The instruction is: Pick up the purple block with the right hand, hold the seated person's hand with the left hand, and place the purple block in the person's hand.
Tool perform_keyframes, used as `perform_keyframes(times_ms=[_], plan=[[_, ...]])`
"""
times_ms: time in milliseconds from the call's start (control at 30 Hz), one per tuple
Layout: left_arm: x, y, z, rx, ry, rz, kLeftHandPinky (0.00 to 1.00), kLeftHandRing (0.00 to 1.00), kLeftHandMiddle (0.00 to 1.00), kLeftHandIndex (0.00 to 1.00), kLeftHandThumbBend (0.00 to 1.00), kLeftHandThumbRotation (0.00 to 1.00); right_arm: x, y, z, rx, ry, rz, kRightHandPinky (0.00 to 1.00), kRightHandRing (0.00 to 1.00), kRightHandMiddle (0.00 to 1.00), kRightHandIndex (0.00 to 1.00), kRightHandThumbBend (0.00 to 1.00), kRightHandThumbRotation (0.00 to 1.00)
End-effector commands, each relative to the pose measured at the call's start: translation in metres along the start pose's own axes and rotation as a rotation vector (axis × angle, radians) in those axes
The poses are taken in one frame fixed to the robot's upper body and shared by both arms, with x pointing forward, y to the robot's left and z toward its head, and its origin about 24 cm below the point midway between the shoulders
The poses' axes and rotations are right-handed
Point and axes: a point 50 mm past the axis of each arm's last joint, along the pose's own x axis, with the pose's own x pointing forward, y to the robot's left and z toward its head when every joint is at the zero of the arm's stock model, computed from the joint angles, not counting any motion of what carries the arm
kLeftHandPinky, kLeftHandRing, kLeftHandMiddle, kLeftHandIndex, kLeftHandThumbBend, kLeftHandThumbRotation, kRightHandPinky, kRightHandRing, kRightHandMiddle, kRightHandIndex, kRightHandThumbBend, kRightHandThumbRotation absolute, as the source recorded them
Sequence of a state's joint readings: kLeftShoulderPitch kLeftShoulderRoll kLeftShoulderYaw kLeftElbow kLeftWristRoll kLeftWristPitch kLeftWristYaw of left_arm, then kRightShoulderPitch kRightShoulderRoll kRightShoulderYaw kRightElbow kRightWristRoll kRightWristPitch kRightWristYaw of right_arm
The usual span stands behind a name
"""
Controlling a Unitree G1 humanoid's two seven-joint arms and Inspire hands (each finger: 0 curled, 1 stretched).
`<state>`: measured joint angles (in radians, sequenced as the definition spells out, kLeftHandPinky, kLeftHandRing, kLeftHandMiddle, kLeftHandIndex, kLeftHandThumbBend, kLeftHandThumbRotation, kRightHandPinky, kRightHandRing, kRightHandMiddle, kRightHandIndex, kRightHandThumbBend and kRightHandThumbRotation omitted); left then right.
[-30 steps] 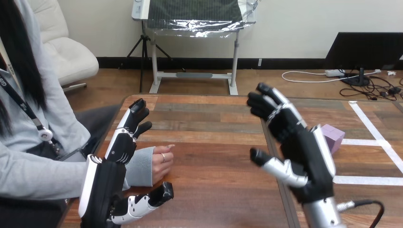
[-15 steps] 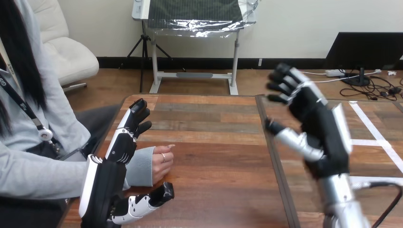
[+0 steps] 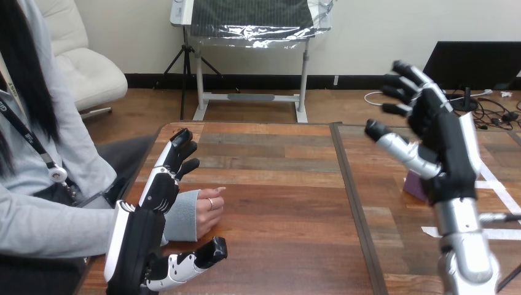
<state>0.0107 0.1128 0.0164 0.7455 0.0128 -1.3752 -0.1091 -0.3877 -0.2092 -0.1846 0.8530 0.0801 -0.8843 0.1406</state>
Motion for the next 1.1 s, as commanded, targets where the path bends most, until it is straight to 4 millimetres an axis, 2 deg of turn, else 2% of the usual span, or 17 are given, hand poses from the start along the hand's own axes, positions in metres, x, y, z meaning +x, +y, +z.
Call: perform_keyframes(times_ms=[0,300,700,1067], plan=[[0.013,-0.001,0.003,0.002,-0.061,0.006,0.85,0.92,0.95,0.93,1.0,0.65,0.035,-0.013,0.018,-0.063,-0.054,-0.031,0.78,0.83,0.83,0.86,1.0,0.42],[0.012,-0.001,0.004,0.0,-0.068,0.008,0.86,0.92,0.95,0.93,1.0,0.65,0.051,-0.027,0.021,-0.098,-0.024,-0.094,0.81,0.84,0.82,0.85,1.0,0.38],[0.013,-0.002,0.004,-0.013,-0.08,0.014,0.87,0.93,0.95,0.92,1.0,0.63,0.068,-0.041,0.024,-0.175,0.025,-0.149,0.75,0.8,0.78,0.82,1.0,0.34],[0.012,-0.003,0.005,-0.016,-0.078,0.015,0.88,0.94,0.95,0.92,1.0,0.62,0.082,-0.051,0.026,-0.259,0.107,-0.13,0.76,0.81,0.79,0.84,0.99,0.32]])
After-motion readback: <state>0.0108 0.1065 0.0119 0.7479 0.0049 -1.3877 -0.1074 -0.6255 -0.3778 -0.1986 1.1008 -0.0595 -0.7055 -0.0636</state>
